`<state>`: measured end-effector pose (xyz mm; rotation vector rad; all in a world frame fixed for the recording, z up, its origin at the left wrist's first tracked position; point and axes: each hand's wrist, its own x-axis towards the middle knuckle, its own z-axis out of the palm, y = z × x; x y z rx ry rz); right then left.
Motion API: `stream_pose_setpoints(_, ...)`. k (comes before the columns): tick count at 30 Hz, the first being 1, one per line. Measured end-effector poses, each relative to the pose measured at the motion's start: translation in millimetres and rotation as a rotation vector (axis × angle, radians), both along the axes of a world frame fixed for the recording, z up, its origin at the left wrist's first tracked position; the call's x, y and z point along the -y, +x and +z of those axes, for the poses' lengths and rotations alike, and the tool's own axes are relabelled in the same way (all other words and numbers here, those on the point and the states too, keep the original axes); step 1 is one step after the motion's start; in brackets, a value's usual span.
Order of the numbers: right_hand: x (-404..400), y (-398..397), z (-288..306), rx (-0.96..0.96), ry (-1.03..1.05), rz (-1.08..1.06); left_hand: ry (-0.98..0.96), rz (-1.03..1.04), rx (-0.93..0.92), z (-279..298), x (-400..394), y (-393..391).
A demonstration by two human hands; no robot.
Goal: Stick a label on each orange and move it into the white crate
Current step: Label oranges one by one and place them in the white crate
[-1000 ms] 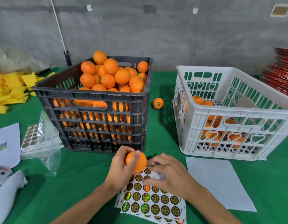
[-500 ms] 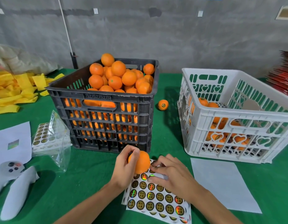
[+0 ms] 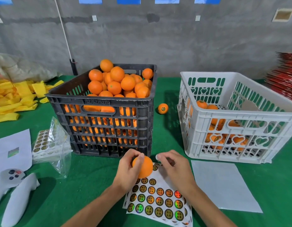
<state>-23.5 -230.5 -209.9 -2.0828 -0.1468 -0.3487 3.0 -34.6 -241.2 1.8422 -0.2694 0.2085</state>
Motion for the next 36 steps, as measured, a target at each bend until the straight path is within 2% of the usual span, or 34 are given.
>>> stream_pose_setpoints(2,-6.2,-3.0,11.3,0.11,0.058,-0.026,0.04,0.003,0.079,9.3,3.5,1.3)
stream_pose_setpoints(6,-16.4,-14.9,29.2,0.285,-0.041,0.01,-0.019,0.057,0.16,43.7,17.5,3.8)
stream_pose_setpoints(8,-10.1,-18.7,38.7,0.401,-0.133,0.016,-0.034,0.087,0.205,60.5,25.0,2.6)
stream_pose_setpoints(11,2.3,-22.4,53.5,0.599,-0.386,0.031,-0.059,0.118,0.22,89.9,40.6,0.8)
stream_pose_setpoints(13,8.5,-21.3,65.8,0.683,-0.548,-0.068,-0.068,0.097,0.213,113.8,58.7,0.3)
stream_pose_setpoints(15,17.5,-16.6,79.6,0.737,-0.62,-0.209,-0.045,0.052,0.242,137.0,82.5,1.1)
stream_pose_setpoints(19,52.5,-2.7,113.5,0.782,-0.535,-0.468,0.075,-0.118,0.378,180.6,130.0,10.4)
stream_pose_setpoints(22,78.7,11.4,140.4,0.803,-0.516,-0.56,0.129,-0.273,0.395,204.3,142.3,22.4)
stream_pose_setpoints(25,86.7,27.4,157.9,0.839,-0.568,-0.525,0.265,-0.144,0.552,214.6,118.9,39.2)
stream_pose_setpoints(28,67.8,39.6,161.4,0.871,-0.509,-0.405,0.454,0.127,0.616,222.3,70.8,65.9)
stream_pose_setpoints(30,46.9,46.4,157.5,0.846,-0.424,-0.329,0.589,0.307,0.488,230.7,32.2,84.0)
stream_pose_setpoints(32,26.1,52.2,153.5,0.825,-0.353,-0.265,0.739,0.368,0.199,241.6,-8.5,104.4)
stream_pose_setpoints(34,7.8,55.9,149.2,0.806,-0.306,-0.209,0.938,0.25,-0.183,255.2,-45.4,121.6)
stream_pose_setpoints(36,-5.6,58.1,145.7,0.791,-0.282,-0.169,1.094,0.028,-0.447,264.7,-68.9,136.9)
